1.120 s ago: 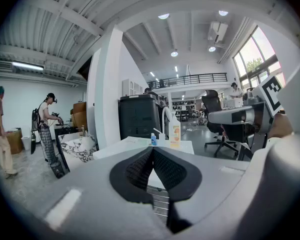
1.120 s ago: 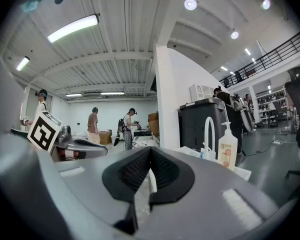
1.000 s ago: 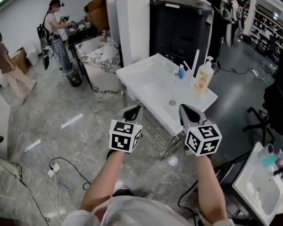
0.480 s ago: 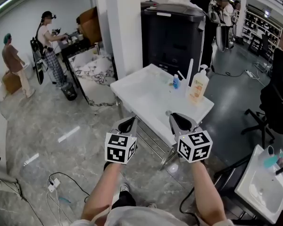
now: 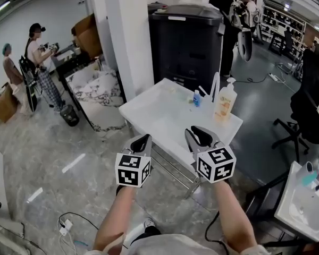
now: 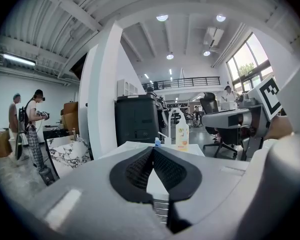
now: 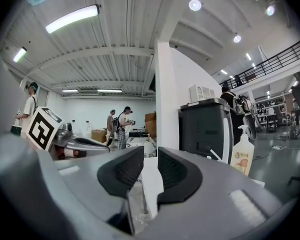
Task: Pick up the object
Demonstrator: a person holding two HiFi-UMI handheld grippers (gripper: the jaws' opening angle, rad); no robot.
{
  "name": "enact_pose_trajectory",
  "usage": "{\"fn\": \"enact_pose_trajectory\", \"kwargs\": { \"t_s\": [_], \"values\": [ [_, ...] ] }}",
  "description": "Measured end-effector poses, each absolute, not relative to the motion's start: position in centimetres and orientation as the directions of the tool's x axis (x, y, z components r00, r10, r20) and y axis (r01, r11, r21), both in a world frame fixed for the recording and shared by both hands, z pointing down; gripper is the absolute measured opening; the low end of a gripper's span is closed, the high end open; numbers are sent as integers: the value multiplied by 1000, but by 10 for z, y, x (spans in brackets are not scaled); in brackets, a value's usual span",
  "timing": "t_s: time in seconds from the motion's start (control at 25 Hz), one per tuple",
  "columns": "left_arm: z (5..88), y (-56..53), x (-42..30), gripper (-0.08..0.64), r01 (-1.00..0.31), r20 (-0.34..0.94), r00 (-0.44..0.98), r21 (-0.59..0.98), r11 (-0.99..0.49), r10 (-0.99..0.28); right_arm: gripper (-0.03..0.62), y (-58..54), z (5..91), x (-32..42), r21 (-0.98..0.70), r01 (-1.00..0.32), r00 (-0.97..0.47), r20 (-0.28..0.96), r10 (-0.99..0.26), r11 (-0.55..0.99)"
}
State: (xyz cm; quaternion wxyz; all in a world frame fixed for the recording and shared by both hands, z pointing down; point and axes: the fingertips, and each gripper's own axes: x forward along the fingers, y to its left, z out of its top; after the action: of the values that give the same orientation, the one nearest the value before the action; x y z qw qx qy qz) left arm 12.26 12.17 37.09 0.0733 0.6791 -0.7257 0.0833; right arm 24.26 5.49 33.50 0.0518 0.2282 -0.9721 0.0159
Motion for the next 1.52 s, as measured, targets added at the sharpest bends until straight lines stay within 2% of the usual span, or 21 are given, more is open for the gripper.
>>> {"fn": "enact_pose_trajectory", "kwargs": {
  "t_s": [0.8, 1.16, 1.52],
  "values": [
    [366, 67, -9, 6, -999, 196, 49, 2, -50, -979, 196, 9, 328, 114, -7, -557, -826, 109, -553, 831],
    [372, 62, -36, 6, -997, 193, 74, 6, -74, -978, 270, 2, 326, 87, 13, -587, -805, 99, -585, 809],
    [387, 42, -46, 6, -997, 214, 75, 1, -77, -974, 301, -22, 329, 79, 19, -610, -789, 79, -609, 792]
  ]
}}
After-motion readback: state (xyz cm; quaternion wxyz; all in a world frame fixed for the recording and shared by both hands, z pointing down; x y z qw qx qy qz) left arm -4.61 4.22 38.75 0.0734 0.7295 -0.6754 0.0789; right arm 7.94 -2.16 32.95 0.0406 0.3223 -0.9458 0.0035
